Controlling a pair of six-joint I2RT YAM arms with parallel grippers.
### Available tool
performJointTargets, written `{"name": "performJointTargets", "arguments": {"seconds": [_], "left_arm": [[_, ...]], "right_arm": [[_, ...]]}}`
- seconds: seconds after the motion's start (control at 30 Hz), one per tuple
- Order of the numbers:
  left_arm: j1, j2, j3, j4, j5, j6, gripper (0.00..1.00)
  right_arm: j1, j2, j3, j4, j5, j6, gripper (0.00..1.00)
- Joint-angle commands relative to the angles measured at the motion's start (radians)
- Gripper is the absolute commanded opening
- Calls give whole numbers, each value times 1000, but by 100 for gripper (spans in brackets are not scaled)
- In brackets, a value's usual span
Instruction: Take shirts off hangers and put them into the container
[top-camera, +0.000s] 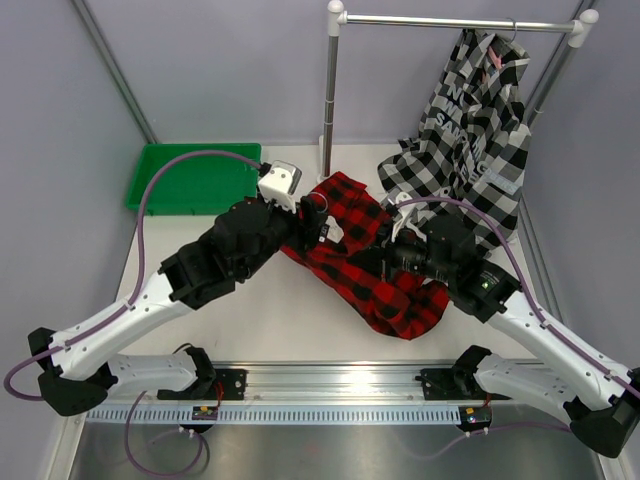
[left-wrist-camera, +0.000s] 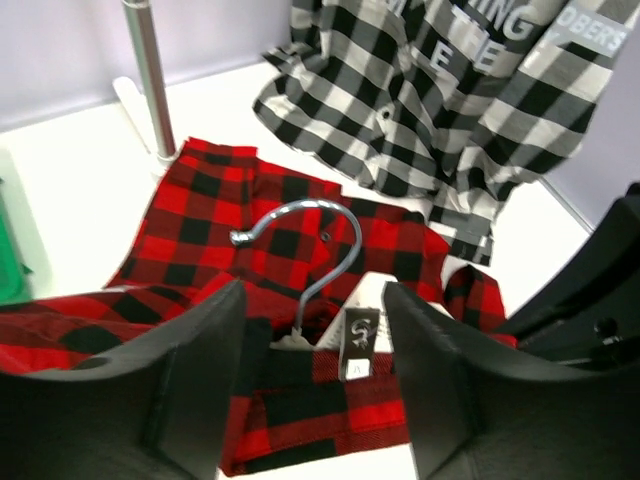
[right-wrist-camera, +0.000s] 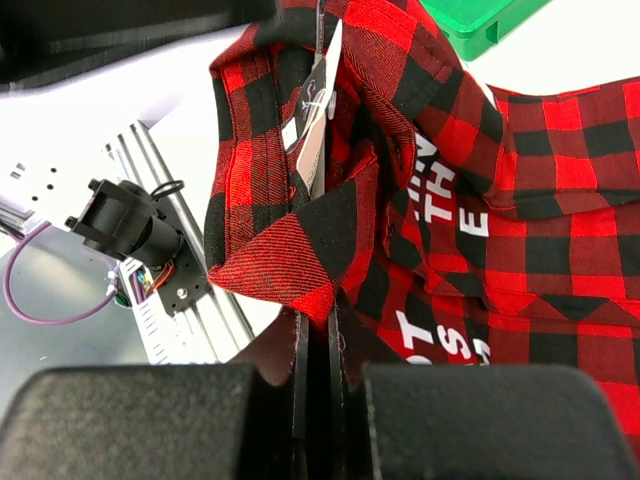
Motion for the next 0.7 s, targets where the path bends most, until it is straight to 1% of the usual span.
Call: {"name": "performJointTargets", "arguments": {"seconds": [0.0,0.07,0.27,0.5,0.67], "left_arm": [[-7,8,8,92,-82,23,58],[-5,14,8,92,-82,23,53],[-7,29,-2,94,-50,4,50],[-7,49,-21,91,-55,-14,48],[-7,69,-18,91,-63,-16,41]], "right_arm": [[18,-34,5,125,7,7,0],[18,-37,2,128,9,9,0],[22,-40,1,129,13,9,0],[24,-43,1,128,15,7,0],[25,-43,-2,126,18,7,0]]}}
